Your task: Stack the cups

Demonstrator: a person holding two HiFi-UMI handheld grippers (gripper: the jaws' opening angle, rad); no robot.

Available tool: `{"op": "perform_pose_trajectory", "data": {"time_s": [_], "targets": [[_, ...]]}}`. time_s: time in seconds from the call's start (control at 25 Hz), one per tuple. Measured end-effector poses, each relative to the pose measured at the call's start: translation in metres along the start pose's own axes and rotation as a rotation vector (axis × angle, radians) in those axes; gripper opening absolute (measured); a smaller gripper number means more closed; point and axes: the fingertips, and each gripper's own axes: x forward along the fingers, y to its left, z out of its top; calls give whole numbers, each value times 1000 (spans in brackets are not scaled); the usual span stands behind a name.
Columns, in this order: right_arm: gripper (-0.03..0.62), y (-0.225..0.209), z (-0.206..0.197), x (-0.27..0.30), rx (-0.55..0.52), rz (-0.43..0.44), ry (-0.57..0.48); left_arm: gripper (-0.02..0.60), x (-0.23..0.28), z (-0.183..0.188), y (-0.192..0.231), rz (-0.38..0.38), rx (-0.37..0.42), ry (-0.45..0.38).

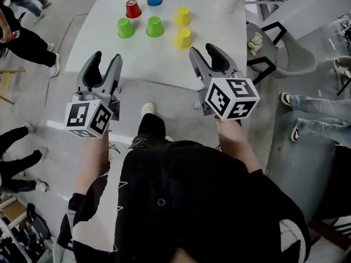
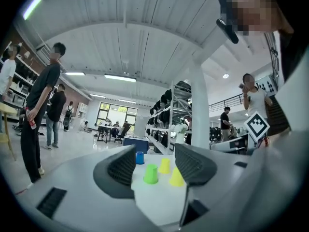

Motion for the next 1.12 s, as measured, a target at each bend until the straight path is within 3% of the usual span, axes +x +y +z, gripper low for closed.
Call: {"op": "perform_pose_trajectory", "data": {"time_s": [0.4, 0.72, 1.12], "targets": [[238, -37, -50, 73, -5, -91, 173, 346, 52, -39, 55, -20, 20, 134], [255, -60, -83, 121, -24, -139, 295, 354, 85, -65, 82, -44, 0, 202], [267, -72, -105, 147, -41, -182, 362, 357, 104, -82, 100, -57, -2, 244]]}}
